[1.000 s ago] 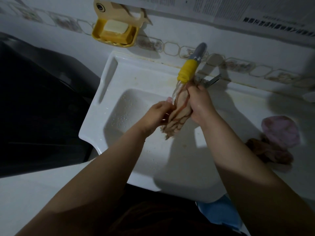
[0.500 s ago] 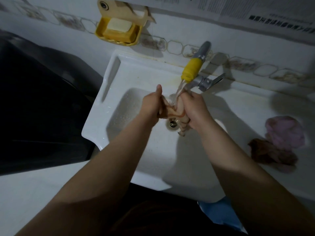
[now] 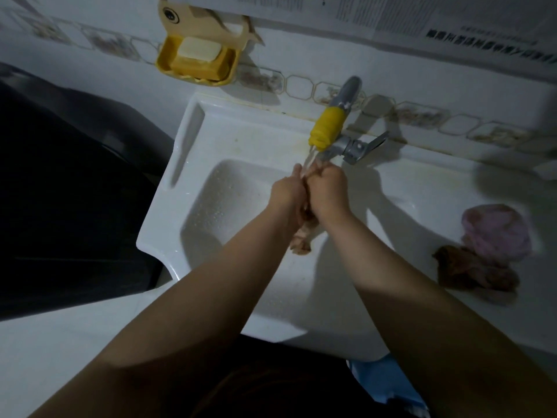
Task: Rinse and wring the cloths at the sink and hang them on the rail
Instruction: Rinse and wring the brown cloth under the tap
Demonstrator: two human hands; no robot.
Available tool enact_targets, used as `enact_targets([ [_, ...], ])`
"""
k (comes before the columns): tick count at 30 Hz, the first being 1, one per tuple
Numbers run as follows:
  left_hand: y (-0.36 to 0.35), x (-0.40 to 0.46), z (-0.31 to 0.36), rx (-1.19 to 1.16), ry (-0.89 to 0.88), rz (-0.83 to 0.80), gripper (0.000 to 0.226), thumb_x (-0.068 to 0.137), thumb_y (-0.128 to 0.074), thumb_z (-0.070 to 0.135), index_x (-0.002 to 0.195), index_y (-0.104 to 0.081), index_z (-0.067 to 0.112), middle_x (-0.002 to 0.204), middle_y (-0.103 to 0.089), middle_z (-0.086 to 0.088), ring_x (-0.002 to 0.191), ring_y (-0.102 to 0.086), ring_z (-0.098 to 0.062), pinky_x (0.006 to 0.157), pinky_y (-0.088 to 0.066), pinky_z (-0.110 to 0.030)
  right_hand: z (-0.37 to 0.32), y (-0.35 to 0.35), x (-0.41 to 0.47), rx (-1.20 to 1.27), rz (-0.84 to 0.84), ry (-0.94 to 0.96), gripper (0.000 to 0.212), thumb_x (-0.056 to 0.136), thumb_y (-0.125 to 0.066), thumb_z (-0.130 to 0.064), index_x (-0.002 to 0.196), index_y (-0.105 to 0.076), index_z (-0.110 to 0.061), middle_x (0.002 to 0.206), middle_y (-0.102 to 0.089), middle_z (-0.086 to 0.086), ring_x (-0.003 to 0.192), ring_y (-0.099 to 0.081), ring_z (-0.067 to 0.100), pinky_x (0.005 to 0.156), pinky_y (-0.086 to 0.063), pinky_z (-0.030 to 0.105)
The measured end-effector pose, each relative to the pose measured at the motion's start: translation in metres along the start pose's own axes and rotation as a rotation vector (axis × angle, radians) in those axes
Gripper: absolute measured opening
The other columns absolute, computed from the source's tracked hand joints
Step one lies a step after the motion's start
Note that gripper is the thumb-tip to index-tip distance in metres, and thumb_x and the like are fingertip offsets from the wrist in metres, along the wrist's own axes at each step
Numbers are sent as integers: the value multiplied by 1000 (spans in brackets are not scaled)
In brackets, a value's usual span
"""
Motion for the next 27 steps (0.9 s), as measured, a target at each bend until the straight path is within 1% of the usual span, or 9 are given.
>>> enact_targets([
  [3,18,9,20,205,-78,87,45,101,-43,35,135,-48,7,132,-56,-18,115,-57,-33,92,-48,-38,-20,-16,-24,-115,-39,142,45,97,-41,-44,92,-69,-9,88,-70,11,84,-64,27,78,-50,35],
  [6,4,-7,6,105,-13,-87,49,95,-50,49,78,-64,5,61,-62,-10,57,-62,-23,52,-51,-30,-5,2,-3,-184,10,71,44,97,-41,-44,87,-66,-9,88,-70,15,84,-65,31,76,-52,39],
  [10,-21,-30,18,72,-108,-434,70,100,-31,51,46,-53,13,41,-40,-5,42,-32,-16,44,-23,-27,23,21,23,79,-43,-99,41,97,-47,-40,79,-63,-7,72,-63,10,68,-58,20,66,-46,25],
  [12,-3,-21,35,97,-165,-424,59,101,-35,45,61,-54,7,51,-38,-9,48,-32,-17,43,-27,-22,35,24,21,210,-73,-190,41,97,-46,-44,90,-65,-8,76,-63,9,71,-62,21,62,-46,20],
  [15,32,-8,49,335,-264,-280,35,96,-52,40,85,-62,8,59,-51,-2,54,-45,-10,48,-32,-19,45,26,16,474,-87,-298,50,95,-48,-48,104,-66,-3,97,-70,16,94,-68,28,84,-54,37],
  [18,45,-7,63,446,-375,-140,42,94,-56,41,73,-61,5,51,-47,-6,40,-37,-10,42,-26,-20,35,20,8,623,-121,-273,32,96,-51,-37,98,-66,-9,88,-70,9,83,-68,21,82,-55,37],
  [21,22,-13,58,332,-379,-157,64,102,-41,37,43,-51,13,38,-40,-8,33,-35,-16,40,-27,-22,14,0,-13,388,-187,-155,29,96,-51,-34,75,-62,-17,65,-65,1,62,-63,12,64,-51,24],
  [24,-4,-22,34,282,-263,-196,55,100,-42,42,58,-54,9,44,-50,-6,44,-49,-18,51,-41,-25,-1,2,-16,127,-80,2,38,97,-49,-36,72,-59,-10,66,-63,9,64,-60,18,56,-43,25],
  [27,-22,-32,20,264,-179,-382,49,96,-43,49,70,-56,10,50,-53,-3,44,-49,-15,48,-41,-22,5,19,6,-8,-39,4,26,100,-43,-27,86,-57,-10,83,-61,10,87,-58,24,69,-37,24],
])
Point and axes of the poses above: each hand's wrist, its own x-axis towards the middle knuckle, its own y-axis out of the back of the hand, z = x × y, the point moved 10 cm from there along x, towards the middle knuckle
